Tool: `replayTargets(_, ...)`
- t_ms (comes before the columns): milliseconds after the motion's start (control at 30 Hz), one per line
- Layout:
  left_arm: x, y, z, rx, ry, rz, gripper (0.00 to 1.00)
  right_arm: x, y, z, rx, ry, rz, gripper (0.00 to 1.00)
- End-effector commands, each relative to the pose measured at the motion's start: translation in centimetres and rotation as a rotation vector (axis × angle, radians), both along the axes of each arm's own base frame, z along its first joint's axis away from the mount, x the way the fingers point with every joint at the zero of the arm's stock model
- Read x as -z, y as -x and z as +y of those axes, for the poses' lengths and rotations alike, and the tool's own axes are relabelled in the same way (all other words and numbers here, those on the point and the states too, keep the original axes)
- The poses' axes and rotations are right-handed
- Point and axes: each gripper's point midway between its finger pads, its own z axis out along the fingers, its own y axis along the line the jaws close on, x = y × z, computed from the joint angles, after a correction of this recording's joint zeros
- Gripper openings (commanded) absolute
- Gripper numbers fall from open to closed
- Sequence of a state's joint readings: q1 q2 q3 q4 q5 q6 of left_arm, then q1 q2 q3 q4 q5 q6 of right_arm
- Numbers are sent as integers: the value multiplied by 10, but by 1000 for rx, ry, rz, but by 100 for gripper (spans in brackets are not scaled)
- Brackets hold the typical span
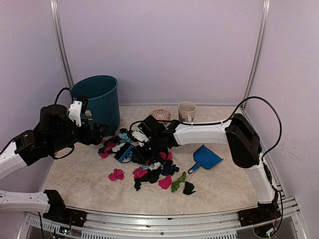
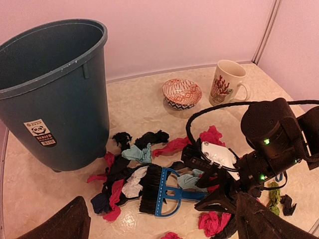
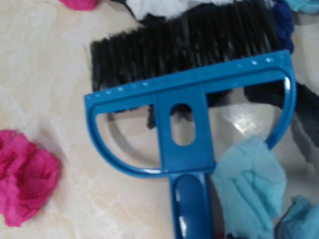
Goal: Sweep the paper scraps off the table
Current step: Adjust the broom at the center of the board, then pick up the broom from the center of the board.
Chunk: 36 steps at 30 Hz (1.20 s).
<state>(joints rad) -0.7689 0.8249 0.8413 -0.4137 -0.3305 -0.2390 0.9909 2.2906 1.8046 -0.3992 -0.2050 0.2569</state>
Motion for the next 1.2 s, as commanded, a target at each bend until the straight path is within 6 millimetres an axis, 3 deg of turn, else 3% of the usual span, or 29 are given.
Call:
replayTargets(0,1,-1,3,-18,0,4,99,11,-9,0,12,4,15,56)
replayTargets(300,2,-2,3,-19,-2,6,99,30,-2,0,-9,25,58,54)
replayTargets(800,3,-2,2,-16,-5,10,99,38,-3,-3,-1,148,-52,45)
replayTargets(1000,3,-2,2,-15,-4,12,99,41,-1,-1,-7,182,-81,32)
replayTargets(1167,4,-2,2,-14,-7,13,99,33,-1,1,-4,179,-103,10)
